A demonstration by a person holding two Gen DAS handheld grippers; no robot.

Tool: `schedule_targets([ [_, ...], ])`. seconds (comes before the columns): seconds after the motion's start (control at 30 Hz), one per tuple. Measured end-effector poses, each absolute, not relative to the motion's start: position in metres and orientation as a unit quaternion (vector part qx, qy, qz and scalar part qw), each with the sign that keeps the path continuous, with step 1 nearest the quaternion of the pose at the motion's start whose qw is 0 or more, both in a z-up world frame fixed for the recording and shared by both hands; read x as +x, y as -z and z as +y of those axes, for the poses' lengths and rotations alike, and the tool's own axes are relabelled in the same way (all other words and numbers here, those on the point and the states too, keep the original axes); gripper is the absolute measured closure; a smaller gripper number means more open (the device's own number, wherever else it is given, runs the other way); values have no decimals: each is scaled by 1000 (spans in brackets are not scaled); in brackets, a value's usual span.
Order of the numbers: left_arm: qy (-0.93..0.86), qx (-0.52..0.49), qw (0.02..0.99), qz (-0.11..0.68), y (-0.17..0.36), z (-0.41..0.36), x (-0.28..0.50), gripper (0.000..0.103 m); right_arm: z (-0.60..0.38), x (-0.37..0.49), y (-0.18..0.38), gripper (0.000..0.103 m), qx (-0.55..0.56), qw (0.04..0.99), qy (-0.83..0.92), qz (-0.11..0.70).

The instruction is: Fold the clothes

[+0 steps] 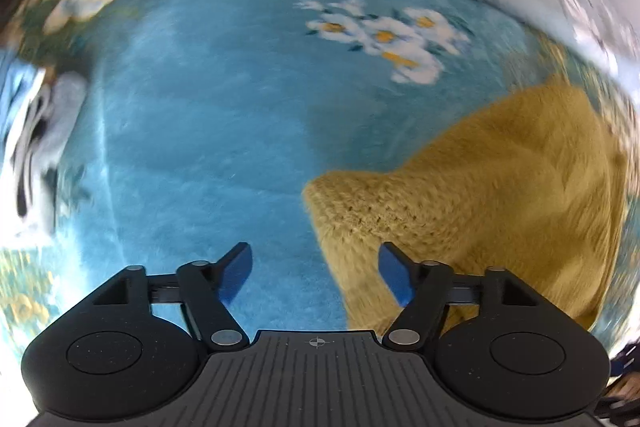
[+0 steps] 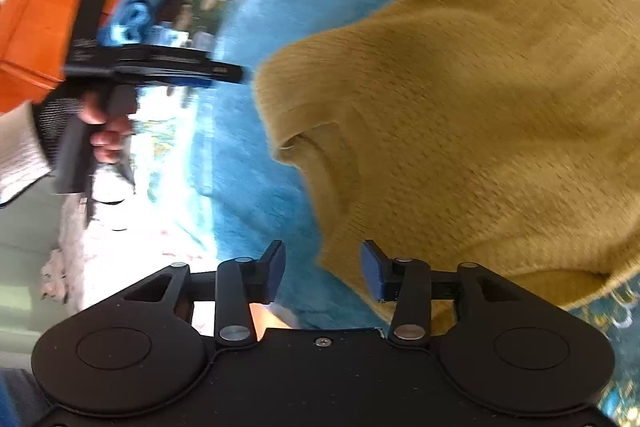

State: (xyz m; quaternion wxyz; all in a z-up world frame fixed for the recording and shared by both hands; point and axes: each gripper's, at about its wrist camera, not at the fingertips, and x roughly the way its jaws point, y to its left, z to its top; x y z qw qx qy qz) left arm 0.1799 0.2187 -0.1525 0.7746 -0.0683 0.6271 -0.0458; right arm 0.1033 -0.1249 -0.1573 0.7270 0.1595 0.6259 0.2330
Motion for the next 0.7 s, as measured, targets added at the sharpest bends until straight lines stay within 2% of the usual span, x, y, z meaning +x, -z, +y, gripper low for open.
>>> schedule_targets([
  [0.13,23,-137,761,634,161,232,181,32,-130,104,182,57,152,719,-184,653],
  [0.37,57,-116,723,679,198,205,180,31,-117,100,213,57,141,703,-154,679],
  [0.53,47,-146,710,687,217,200,168,31,-150,106,203,52,170,749,-74,636],
  [0.7,26,-199,695,691,233,204,158,31,-242,106,201,50,221,781,108,574],
])
